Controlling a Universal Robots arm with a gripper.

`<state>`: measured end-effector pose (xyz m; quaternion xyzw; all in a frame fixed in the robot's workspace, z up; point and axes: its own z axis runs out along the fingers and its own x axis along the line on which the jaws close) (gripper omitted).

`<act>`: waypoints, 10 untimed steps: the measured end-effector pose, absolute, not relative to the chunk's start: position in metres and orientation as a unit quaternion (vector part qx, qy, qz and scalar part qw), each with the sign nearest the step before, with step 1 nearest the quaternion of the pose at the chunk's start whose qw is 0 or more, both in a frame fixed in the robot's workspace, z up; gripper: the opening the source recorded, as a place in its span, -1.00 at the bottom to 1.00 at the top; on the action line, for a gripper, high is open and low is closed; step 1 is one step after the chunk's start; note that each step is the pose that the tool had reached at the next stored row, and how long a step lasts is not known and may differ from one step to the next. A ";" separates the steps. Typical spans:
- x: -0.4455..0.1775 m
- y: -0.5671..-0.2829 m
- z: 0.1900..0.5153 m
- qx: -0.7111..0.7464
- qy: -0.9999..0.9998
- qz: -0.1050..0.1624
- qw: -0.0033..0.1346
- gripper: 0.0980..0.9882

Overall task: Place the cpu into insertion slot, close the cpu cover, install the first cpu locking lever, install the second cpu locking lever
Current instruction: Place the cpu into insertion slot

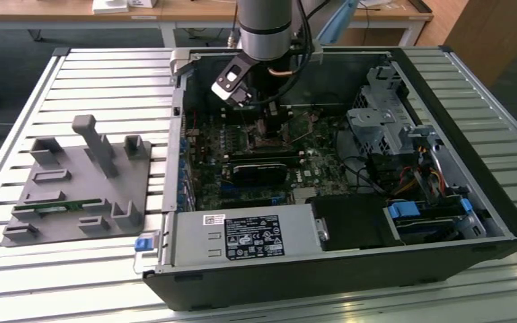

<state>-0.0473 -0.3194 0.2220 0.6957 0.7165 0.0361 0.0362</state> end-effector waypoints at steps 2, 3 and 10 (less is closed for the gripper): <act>-0.048 -0.319 0.219 0.696 0.716 0.036 0.036 0.00; -0.048 -0.319 0.218 0.696 0.716 0.036 0.036 0.00; -0.048 -0.319 0.210 0.703 0.709 0.036 0.037 0.00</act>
